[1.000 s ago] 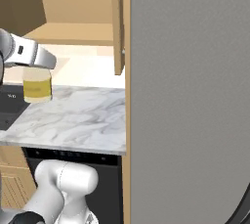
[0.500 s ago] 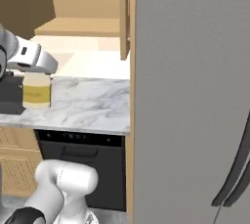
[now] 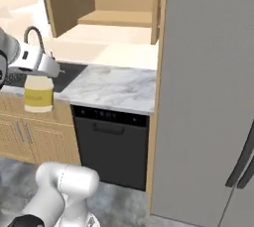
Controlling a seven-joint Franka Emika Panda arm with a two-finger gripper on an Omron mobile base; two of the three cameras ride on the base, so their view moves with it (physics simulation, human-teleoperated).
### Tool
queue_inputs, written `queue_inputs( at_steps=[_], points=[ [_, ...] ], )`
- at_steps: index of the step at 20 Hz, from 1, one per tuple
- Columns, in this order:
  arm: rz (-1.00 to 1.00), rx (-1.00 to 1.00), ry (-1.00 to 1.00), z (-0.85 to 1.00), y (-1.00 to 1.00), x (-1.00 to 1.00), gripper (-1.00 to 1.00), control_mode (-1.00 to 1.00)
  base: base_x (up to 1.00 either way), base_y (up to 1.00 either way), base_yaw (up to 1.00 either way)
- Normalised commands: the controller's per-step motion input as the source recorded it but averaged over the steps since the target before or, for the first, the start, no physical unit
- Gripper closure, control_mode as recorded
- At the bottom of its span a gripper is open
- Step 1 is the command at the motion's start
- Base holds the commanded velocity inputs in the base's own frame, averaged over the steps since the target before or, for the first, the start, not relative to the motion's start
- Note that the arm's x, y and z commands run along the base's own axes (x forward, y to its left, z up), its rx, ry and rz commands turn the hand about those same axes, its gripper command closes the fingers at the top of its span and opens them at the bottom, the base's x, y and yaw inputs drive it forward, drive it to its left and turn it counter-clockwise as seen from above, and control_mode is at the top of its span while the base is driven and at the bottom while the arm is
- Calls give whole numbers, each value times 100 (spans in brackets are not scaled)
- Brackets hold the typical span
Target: Move the mayonnaise and shaker from the cabinet to the dining counter.
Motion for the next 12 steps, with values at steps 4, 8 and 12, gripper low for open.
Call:
queue_inputs(
  at_steps=[4,8,12],
  points=[
    [0,0,0,0,0,0,100,100,0,28,70],
    [0,0,0,0,0,0,100,100,4,23,70],
    [0,0,0,0,0,0,100,100,13,16,69]
  ],
)
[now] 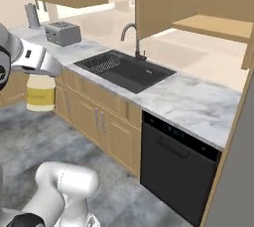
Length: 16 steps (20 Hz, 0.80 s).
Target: Move the mayonnaise and shaker from the cabinet to the dining counter.
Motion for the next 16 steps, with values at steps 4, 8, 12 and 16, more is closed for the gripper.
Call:
queue_inputs(
  at_steps=[4,8,12,16],
  points=[
    [0,0,0,0,0,0,100,100,21,11,67],
    [0,0,0,0,0,0,100,100,29,4,67],
    [0,0,0,0,0,0,100,100,34,0,68],
    [0,0,0,0,0,0,100,100,39,0,67]
  ],
)
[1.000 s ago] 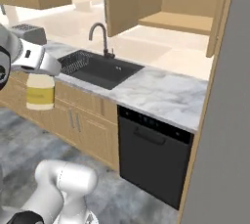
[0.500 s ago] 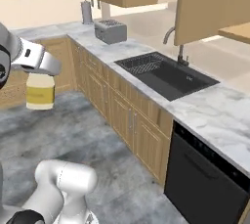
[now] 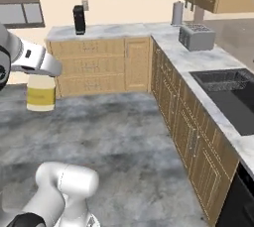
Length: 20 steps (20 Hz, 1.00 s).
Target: Move the mayonnaise and shaker from the cabinet to the dining counter.
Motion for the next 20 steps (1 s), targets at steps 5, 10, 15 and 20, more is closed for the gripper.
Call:
queue_inputs(
  at_steps=[5,10,15,20],
  points=[
    [0,0,0,0,0,0,100,100,48,0,61],
    [0,0,0,0,0,0,100,100,92,0,42],
    [0,0,0,0,0,0,100,100,100,0,22],
    [0,0,0,0,0,0,100,100,100,-3,24]
  ],
)
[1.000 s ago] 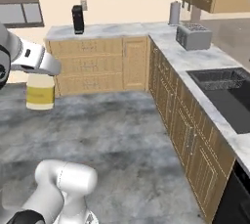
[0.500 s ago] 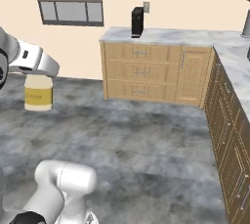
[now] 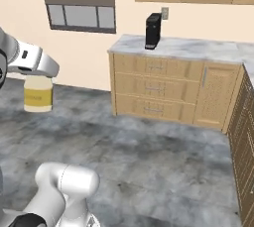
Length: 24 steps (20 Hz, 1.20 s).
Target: Move the mayonnaise and shaker from the cabinet to the dining counter.
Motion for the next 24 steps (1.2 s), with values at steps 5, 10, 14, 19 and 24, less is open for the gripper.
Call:
queue_inputs(
  at_steps=[5,10,14,19,24],
  points=[
    [0,0,0,0,0,0,100,100,100,-7,39],
    [0,0,0,0,0,0,100,100,100,-9,59],
    [0,0,0,0,0,0,100,100,100,-11,65],
    [0,0,0,0,0,0,100,100,100,-8,65],
    [0,0,0,0,0,0,100,100,100,-8,64]
  ],
)
